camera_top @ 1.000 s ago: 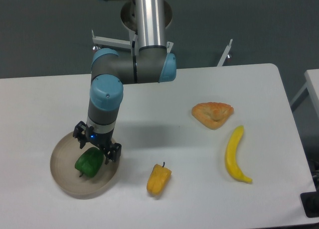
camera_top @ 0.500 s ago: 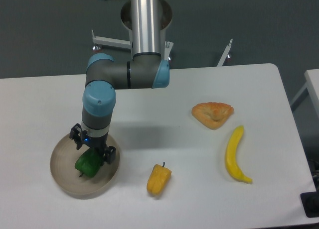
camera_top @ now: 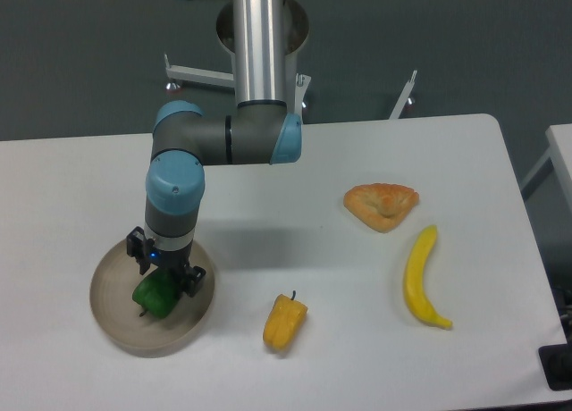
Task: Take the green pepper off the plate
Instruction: 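Lower the open gripper onto the green pepper and close it, then lift the green pepper off the plate and carry it toward the banana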
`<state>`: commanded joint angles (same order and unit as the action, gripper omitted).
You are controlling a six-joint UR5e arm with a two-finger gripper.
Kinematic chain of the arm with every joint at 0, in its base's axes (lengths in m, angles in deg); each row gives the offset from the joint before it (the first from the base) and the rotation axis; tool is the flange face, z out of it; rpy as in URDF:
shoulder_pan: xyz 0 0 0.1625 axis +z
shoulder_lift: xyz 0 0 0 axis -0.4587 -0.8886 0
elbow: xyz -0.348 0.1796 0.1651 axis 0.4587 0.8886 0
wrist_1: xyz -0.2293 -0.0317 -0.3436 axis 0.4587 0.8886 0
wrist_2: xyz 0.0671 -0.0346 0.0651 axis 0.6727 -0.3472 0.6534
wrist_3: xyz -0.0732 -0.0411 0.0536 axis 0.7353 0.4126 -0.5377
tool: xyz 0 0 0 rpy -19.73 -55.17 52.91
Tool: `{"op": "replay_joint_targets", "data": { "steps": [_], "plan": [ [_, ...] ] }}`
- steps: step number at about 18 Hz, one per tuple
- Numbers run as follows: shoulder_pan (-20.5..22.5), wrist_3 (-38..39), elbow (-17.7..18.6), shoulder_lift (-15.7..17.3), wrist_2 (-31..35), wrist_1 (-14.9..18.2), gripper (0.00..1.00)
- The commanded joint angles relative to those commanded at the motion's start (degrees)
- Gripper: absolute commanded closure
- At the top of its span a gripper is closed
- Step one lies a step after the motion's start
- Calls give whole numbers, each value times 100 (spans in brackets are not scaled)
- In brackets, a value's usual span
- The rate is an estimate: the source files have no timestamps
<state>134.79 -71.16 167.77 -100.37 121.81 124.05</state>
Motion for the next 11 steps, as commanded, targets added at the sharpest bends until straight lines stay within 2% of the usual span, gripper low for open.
{"op": "replay_joint_targets", "data": {
  "steps": [6, 8, 11],
  "plan": [
    [9, -44, -158, 61, 0, 17, 60],
    [70, -53, -237, 123, 17, 26, 60],
    [438, -525, -352, 325, 35, 88, 60]
  ]
}}
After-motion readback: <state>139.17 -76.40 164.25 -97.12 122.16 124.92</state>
